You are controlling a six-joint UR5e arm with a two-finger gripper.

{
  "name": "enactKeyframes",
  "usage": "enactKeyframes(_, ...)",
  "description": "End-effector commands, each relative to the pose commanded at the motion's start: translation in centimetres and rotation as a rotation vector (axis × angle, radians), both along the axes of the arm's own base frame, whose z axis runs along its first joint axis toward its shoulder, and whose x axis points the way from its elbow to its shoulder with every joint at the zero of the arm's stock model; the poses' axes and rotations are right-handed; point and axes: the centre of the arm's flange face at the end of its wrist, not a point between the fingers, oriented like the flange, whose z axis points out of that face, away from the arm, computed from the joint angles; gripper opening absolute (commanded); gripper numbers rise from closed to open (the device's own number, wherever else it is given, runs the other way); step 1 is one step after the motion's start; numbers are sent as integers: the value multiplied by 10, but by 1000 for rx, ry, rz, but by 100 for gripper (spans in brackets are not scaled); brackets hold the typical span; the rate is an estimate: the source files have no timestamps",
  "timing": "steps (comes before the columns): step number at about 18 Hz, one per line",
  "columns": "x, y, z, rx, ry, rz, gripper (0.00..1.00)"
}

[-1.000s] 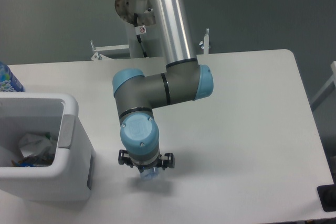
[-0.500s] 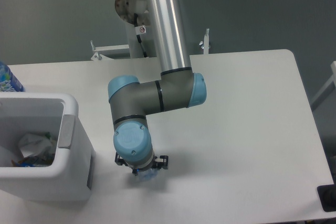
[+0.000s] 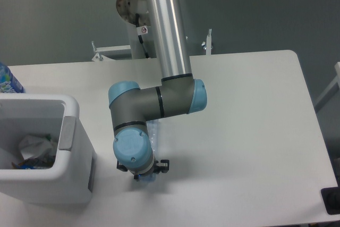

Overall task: Place the trash in the trash can
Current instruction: 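Lower the gripper around the bottle's cap end and close it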

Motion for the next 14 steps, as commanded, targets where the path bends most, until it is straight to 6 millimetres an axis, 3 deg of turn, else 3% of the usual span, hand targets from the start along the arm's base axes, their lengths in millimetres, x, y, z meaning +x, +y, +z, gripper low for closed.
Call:
enactKeyframes(7,-1,1,23,33,11,-5,45)
enactKeyframes(14,-31,-1,95,206,-16,51,45)
